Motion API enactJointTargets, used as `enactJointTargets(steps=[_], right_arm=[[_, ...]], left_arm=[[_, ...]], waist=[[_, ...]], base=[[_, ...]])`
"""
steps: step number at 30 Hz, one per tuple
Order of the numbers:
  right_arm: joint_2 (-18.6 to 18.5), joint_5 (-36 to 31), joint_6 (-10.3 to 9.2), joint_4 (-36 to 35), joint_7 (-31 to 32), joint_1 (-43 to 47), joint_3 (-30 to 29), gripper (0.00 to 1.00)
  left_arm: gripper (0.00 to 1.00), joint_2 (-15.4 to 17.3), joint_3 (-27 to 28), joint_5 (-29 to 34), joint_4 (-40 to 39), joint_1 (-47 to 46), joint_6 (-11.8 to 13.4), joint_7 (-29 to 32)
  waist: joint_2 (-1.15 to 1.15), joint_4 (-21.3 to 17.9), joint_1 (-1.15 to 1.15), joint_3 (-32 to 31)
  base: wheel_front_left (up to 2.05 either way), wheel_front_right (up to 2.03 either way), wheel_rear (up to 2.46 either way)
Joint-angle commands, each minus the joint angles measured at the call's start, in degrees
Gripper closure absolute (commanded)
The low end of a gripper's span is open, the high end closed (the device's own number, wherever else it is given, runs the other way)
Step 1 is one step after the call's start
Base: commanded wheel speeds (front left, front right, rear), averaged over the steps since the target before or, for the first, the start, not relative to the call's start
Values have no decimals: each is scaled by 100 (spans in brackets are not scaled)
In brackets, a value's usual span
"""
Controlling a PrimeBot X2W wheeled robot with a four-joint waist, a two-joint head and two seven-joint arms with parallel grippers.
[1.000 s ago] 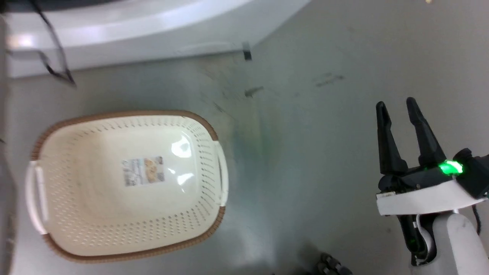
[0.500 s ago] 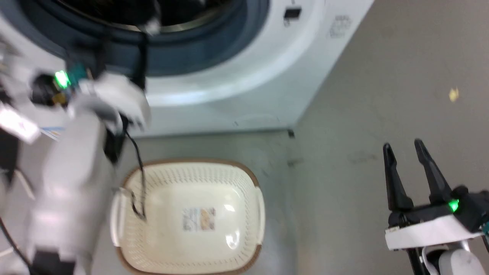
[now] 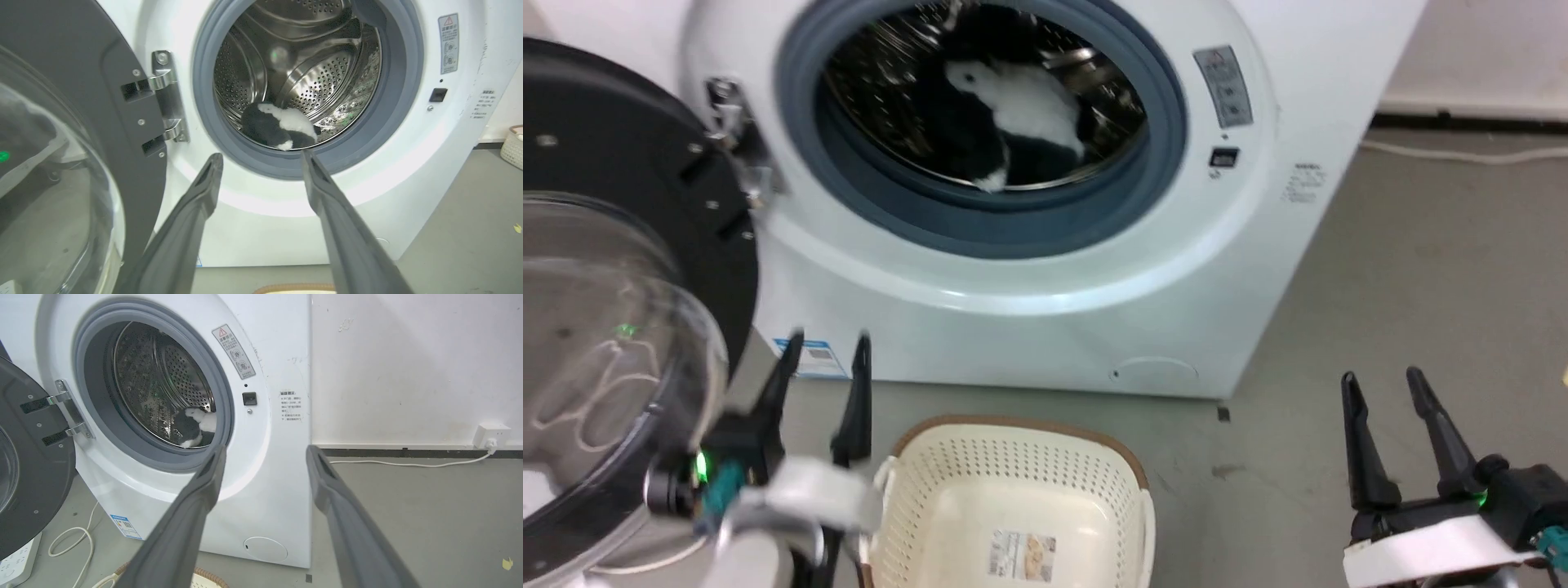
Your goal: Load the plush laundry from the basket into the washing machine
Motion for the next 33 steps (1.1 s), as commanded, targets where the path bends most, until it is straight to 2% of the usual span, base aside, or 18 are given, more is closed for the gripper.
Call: enactJointTargets(steps=[1,7,15,16,33], right_arm=[[5,-20,-5,18,-26,110,10,0],[5,15,-5,54,-26,303,64,0],[5,-16,-5,110,-26,439,161,0],[-1,0,-1,97,0,364,157,100],[0,-91,-1,74,143,339,156,100]], left_arm=[[0,-34,35,86,-139,249,66,-25],[0,-325,147,286,-544,1085,156,-26],[0,-675,439,739,-1041,1419,224,-26],[100,-688,451,729,-1031,1344,221,0],[100,-735,500,816,-1049,1338,195,146]], waist=[[0,138,1,-162],[0,219,1,-318],[0,257,1,-375],[0,258,2,-376],[0,268,2,-406]], base=[[0,0,0],[0,0,0],[0,0,0],[0,0,0],[0,0,0]])
